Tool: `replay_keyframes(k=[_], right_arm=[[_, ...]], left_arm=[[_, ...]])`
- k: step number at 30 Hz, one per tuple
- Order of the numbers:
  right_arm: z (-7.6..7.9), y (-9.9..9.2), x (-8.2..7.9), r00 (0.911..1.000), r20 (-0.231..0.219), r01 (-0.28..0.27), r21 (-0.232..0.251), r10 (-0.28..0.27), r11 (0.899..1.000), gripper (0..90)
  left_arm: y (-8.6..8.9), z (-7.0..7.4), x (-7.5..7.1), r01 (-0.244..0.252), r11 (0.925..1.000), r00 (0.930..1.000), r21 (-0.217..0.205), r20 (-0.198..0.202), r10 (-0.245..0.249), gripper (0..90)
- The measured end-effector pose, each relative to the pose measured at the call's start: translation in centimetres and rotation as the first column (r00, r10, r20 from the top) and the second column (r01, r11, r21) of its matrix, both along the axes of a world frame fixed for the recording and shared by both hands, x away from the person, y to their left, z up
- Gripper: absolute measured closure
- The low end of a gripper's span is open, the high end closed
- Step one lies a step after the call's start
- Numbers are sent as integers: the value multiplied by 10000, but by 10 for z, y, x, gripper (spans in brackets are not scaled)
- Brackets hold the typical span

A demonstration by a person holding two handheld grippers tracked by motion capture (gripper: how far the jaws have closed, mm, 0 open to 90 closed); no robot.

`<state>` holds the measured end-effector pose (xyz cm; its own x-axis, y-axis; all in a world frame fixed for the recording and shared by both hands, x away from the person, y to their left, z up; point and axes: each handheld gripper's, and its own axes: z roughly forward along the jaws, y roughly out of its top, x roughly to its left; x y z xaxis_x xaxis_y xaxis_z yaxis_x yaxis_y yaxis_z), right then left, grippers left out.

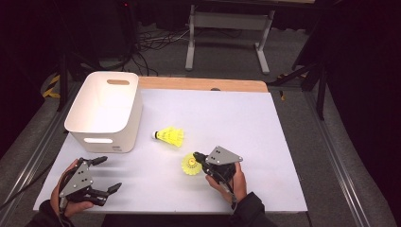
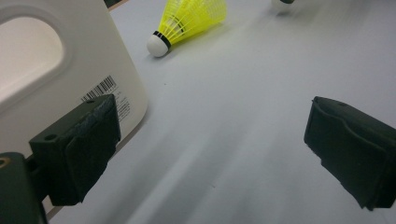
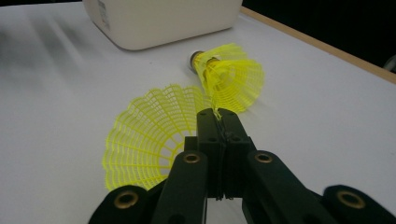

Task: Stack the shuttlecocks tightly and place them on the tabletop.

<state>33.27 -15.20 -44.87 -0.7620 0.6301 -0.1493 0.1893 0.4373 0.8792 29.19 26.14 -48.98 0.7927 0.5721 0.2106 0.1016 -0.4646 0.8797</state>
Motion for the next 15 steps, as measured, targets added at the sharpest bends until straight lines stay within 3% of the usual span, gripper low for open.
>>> replay_keyframes(k=[8, 15], right_arm=[[-9, -13, 13, 9975, -704, 39, 618, 4, 9981, 855], [-15, -31, 25, 9902, -1395, 117, 284, -76, 9995, 747]], left_arm=[[0, 0, 0, 18, 10000, 10000, 56, -6, -18, 44], [0, 0, 0, 30, 10000, 10000, 61, -3, -30, 44]])
